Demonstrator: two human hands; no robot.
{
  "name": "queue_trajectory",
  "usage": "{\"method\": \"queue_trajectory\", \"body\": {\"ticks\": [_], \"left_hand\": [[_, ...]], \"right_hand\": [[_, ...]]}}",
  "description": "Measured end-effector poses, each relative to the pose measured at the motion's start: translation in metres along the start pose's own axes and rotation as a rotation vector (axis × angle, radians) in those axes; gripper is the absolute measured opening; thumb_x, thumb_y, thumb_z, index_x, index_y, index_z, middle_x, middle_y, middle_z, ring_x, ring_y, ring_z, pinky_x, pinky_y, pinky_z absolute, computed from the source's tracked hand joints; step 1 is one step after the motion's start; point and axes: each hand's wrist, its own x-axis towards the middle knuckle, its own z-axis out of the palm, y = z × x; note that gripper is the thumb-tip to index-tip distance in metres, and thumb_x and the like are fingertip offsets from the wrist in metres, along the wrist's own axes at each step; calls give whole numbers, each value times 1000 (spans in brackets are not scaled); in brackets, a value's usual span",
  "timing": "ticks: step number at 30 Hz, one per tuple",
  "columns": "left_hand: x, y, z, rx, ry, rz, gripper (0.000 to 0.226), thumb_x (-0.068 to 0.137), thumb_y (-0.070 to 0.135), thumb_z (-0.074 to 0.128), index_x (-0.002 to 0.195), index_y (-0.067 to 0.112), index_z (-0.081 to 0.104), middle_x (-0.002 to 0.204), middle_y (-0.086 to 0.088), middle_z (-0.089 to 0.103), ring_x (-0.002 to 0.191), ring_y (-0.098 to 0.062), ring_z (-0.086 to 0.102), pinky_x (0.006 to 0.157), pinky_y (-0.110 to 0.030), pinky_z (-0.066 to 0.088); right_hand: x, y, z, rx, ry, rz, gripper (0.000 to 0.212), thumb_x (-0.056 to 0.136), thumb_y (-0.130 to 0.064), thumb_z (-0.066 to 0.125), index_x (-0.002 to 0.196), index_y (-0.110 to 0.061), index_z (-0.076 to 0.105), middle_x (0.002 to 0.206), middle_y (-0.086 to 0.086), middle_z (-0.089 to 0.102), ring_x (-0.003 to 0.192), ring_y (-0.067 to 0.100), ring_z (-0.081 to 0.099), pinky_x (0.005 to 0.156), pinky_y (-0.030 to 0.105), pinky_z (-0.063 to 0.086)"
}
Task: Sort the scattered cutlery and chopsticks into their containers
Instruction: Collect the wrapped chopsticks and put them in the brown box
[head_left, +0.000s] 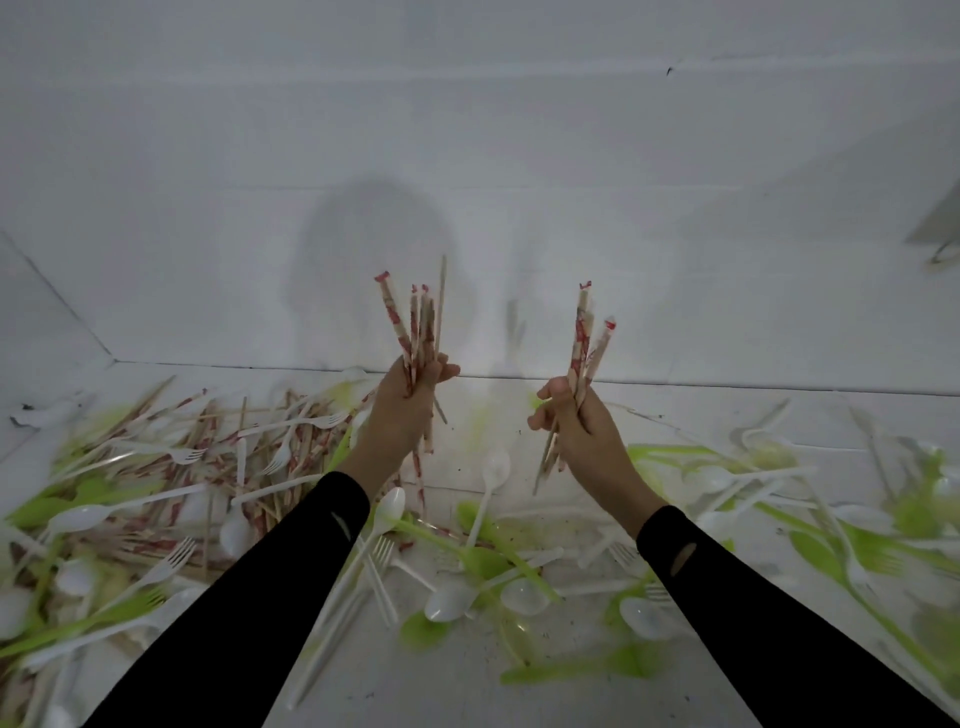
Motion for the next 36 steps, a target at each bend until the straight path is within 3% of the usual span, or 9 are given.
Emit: {"method": "queue_trajectory", "body": {"ticks": [2, 6, 10, 16, 22, 26, 30, 33, 36], "left_hand": [[-12, 2, 1, -82, 98, 75, 13, 103, 16, 47, 111, 18, 56, 89, 6, 70, 87, -3, 67, 76, -18, 52], [-40, -18, -4, -87, 252, 102, 20, 101, 31, 52, 99, 12, 58, 82, -1, 67, 72, -19, 60, 66, -40, 51], [-77, -40, 5, -1, 291, -29, 34, 97, 35, 57, 97, 1, 62, 80, 3, 69, 74, -6, 65, 71, -24, 49], [-94, -56, 0, 46, 158, -78, 29, 100, 28, 51, 84, 13, 70, 85, 4, 74, 83, 2, 67, 80, -26, 49], [-78, -16, -43, -74, 324, -39, 44, 101, 41, 48, 69, 12, 55, 53, -1, 54, 48, -14, 54, 53, -29, 50], [-77, -23, -68, 113, 149, -132, 45, 95, 44, 58, 65, 11, 61, 60, -6, 59, 49, -17, 51, 53, -27, 42], [-84, -47, -64, 405, -209, -132, 13, 95, 24, 62, 90, 18, 73, 85, 6, 71, 74, -7, 62, 67, -25, 45], [-90, -62, -45, 758, -360, 50, 15, 93, 17, 63, 81, 9, 65, 66, 3, 54, 64, -16, 50, 63, -27, 34], [-91, -71, -26, 935, -456, 112, 15, 92, 21, 64, 91, 7, 68, 84, -7, 62, 79, -21, 54, 69, -30, 37]], "right_hand": [[-12, 10, 8, 17, -30, 11, 27, 104, -39, 38, 101, -23, 59, 83, 8, 67, 83, 14, 63, 81, 24, 49], [-35, 41, 18, -128, -125, 119, 22, 103, -37, 42, 98, -22, 58, 81, -2, 65, 78, 18, 62, 74, 26, 50], [-43, 48, 24, -210, -195, 196, 22, 105, -30, 39, 94, -22, 56, 76, -5, 62, 69, 12, 58, 63, 21, 45], [-43, 24, 34, -273, -189, 91, 18, 101, -36, 51, 95, -19, 53, 65, -10, 43, 52, 3, 40, 52, 15, 35], [-66, 40, 44, -664, -495, 141, 38, 98, -39, 51, 70, -13, 48, 66, 2, 51, 60, 15, 47, 54, 28, 32], [-86, 44, 34, -769, -657, 143, 31, 98, -39, 47, 76, -19, 54, 72, 0, 58, 61, 14, 49, 56, 28, 34], [-96, 44, 13, -899, -726, 98, 28, 94, -41, 49, 95, -19, 67, 79, 2, 67, 62, 12, 54, 58, 29, 41], [-98, 47, -1, -1003, -660, 129, 29, 93, -41, 49, 73, -22, 54, 65, -5, 54, 60, 14, 52, 55, 28, 37], [-91, 46, -14, -948, -518, 202, 26, 95, -33, 48, 70, -23, 45, 66, -5, 50, 63, 15, 49, 56, 29, 33]]}}
